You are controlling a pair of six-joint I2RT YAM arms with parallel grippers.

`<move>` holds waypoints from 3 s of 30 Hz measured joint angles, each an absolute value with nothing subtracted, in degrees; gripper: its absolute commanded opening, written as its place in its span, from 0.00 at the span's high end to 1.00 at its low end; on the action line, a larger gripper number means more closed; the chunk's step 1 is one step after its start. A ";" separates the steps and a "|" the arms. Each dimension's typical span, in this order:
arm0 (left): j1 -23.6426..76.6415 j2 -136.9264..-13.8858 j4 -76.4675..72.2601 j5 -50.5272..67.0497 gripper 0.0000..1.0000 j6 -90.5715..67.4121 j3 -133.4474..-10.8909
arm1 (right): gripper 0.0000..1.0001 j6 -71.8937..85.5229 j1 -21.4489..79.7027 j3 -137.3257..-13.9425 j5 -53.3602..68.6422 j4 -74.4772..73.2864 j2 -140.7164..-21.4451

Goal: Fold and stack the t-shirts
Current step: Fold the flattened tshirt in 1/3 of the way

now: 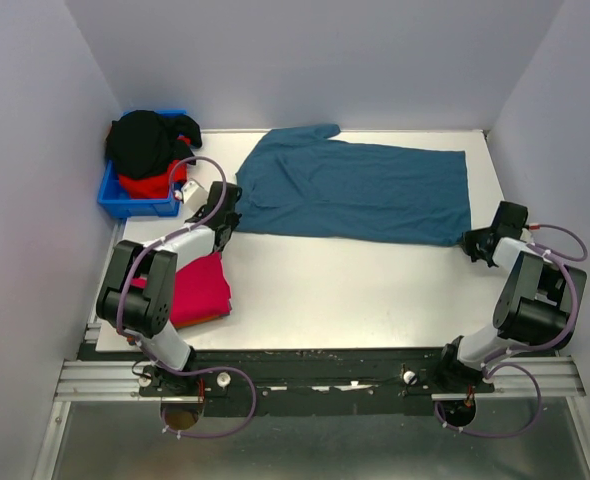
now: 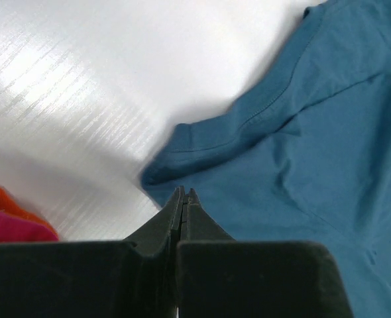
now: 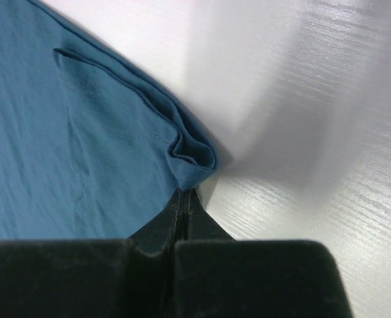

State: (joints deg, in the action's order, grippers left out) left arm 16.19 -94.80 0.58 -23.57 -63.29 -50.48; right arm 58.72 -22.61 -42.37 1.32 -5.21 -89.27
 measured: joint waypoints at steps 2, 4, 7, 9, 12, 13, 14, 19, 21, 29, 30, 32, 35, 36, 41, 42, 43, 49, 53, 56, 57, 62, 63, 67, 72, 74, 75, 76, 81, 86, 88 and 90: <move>16.19 -93.60 1.65 -23.73 1.00 -62.87 -50.98 | 0.99 58.43 -22.61 -42.37 1.34 -5.21 -88.47; 16.21 -92.97 2.39 -23.90 0.96 -62.59 -51.42 | 0.99 58.37 -22.61 -42.37 1.34 -5.19 -87.90; 16.21 -92.99 4.69 -23.94 0.87 -62.37 -52.77 | 0.99 58.24 -22.61 -42.37 1.41 -5.19 -87.64; 16.21 -93.73 7.16 -23.88 0.83 -62.48 -54.63 | 0.99 58.19 -22.61 -42.37 1.50 -5.21 -87.61; 16.21 -95.61 8.10 -22.92 0.71 -63.68 -56.49 | 0.99 58.17 -22.61 -42.37 1.91 -5.21 -87.64; 16.21 -95.94 8.08 -22.04 0.71 -64.45 -56.36 | 0.99 58.17 -22.61 -42.37 2.04 -5.21 -87.66; 16.21 -96.42 7.79 -21.78 0.71 -64.79 -55.79 | 0.99 58.17 -22.61 -42.37 2.17 -5.21 -87.68; 16.21 -100.49 8.19 -19.44 0.70 -67.11 -55.35 | 0.99 58.17 -22.61 -42.37 2.48 -5.21 -87.88; 16.12 -101.75 9.06 -19.14 0.65 -67.46 -57.17 | 0.99 58.17 -22.61 -42.37 2.48 -5.21 -87.88; 15.97 -103.50 12.82 -18.81 0.49 -68.18 -61.14 | 0.99 58.19 -22.61 -42.39 2.76 -5.21 -88.47; 15.97 -103.50 13.41 -18.81 0.49 -68.16 -61.47 | 0.99 58.19 -22.61 -42.39 2.83 -5.21 -88.51; 15.92 -103.50 14.48 -18.85 0.50 -68.14 -61.76 | 0.99 58.22 -22.61 -42.39 2.90 -5.21 -88.51; 15.86 -103.26 15.94 -19.11 0.51 -67.90 -62.00 | 0.99 58.22 -22.63 -42.48 2.96 -5.21 -88.51; 15.86 -103.15 16.38 -19.31 0.52 -67.72 -62.02 | 0.99 58.22 -22.61 -42.52 3.05 -5.21 -88.51; 15.86 -102.74 20.69 -20.64 0.52 -67.05 -63.22 | 0.99 58.24 -22.61 -42.61 3.55 -5.21 -88.60; 15.86 -102.72 21.12 -20.82 0.52 -67.02 -63.33 | 0.99 58.24 -22.63 -42.61 3.64 -5.21 -88.62; 15.86 -102.65 21.58 -20.99 0.51 -66.94 -63.33 | 0.99 58.24 -22.61 -42.61 3.75 -5.21 -88.62; 15.86 -103.13 25.30 -21.47 0.37 -65.93 -65.06 | 0.99 58.24 -22.61 -42.61 4.14 -5.21 -88.84; 15.86 -104.86 26.15 -21.87 0.43 -65.67 -68.36 | 0.99 58.24 -22.61 -42.61 4.25 -5.21 -88.92; 15.86 -105.51 26.00 -22.00 0.49 -65.54 -68.55 | 0.99 58.24 -22.63 -42.61 4.29 -5.21 -88.92; 15.86 -105.75 25.98 -22.06 0.49 -65.47 -68.55 | 0.99 58.22 -22.63 -42.61 4.32 -5.21 -88.92; 15.86 -107.11 26.87 -23.27 0.50 -65.58 -69.21 | 0.99 58.24 -22.72 -42.61 4.45 -5.21 -88.95; 15.86 -107.31 27.24 -23.55 0.51 -65.60 -69.47 | 0.99 58.24 -22.76 -42.61 4.49 -5.21 -88.95; 15.86 -108.20 28.27 -24.32 0.76 -65.58 -70.52 | 0.99 58.24 -22.98 -42.61 4.71 -5.21 -88.95; 15.86 -108.05 24.18 -24.16 1.00 -62.96 -68.95 | 0.99 58.24 -23.00 -42.61 4.86 -5.21 -88.95; 15.81 -106.52 20.51 -23.79 1.00 -61.84 -66.15 | 1.00 58.22 -23.00 -42.61 4.93 -5.21 -88.95; 15.79 -105.86 19.51 -23.68 1.00 -61.06 -65.28 | 0.99 58.22 -23.03 -42.61 5.04 -5.21 -88.95; 15.77 -105.38 19.20 -23.68 1.00 -60.53 -64.84 | 0.99 58.19 -23.07 -42.61 5.17 -5.21 -88.95; 15.75 -104.09 19.99 -23.97 1.00 -57.71 -66.50 | 0.99 57.52 -23.27 -42.61 5.43 -5.32 -88.71; 15.75 -101.69 21.96 -23.99 1.00 -55.16 -70.74 | 0.99 56.14 -23.29 -43.05 5.43 -7.16 -85.21; 15.75 -100.79 22.76 -23.99 1.00 -54.17 -72.64 | 0.99 55.46 -23.31 -44.07 5.43 -8.36 -82.98; 15.75 -100.25 23.99 -24.01 1.00 -53.52 -74.83 | 0.99 55.16 -23.31 -45.63 5.39 -9.87 -80.42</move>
